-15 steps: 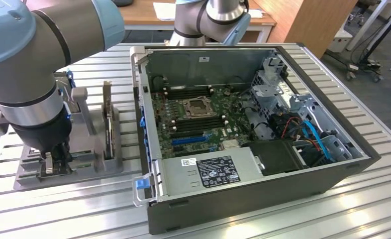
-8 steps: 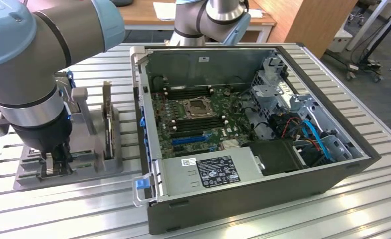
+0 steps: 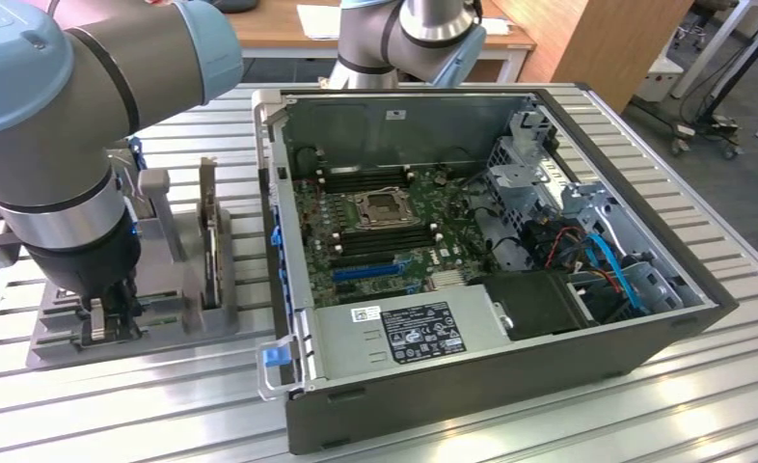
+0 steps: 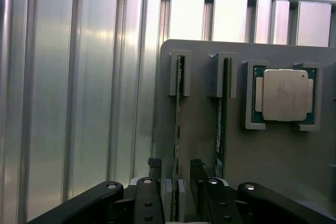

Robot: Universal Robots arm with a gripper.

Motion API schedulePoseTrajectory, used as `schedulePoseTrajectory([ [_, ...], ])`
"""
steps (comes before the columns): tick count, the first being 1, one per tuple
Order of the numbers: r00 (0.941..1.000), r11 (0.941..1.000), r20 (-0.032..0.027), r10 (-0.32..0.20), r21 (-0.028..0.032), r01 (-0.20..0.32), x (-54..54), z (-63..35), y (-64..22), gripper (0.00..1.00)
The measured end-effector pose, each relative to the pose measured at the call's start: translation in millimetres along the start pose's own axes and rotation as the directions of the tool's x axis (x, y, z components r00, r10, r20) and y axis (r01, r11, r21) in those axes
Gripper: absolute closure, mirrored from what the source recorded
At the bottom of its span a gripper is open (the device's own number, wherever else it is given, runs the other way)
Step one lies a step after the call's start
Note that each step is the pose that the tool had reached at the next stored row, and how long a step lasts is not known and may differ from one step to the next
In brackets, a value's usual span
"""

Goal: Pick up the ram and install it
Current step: 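Pick up the ram and move it above insertion slot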

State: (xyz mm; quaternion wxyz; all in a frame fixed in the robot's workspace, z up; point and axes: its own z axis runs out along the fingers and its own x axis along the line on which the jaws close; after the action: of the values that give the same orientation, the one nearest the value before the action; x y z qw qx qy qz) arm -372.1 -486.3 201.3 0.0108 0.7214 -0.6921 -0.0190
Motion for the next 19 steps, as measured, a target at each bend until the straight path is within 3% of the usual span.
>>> schedulePoseTrajectory([
  [9, 1.0, 1.0, 0.0, 0.0, 0.0, 0.0, 0.0, 0.0, 0.0, 0.64],
  [11, 1.0, 1.0, 0.0, 0.0, 0.0, 0.0, 0.0, 0.0, 0.0, 0.66],
  [12, 1.0, 1.0, 0.0, 0.0, 0.0, 0.0, 0.0, 0.0, 0.0, 0.73],
  [19, 1.0, 1.0, 0.0002, 0.0, 0.0002, 0.0, 0.0, 0.7, 0.0, 0.73],
])
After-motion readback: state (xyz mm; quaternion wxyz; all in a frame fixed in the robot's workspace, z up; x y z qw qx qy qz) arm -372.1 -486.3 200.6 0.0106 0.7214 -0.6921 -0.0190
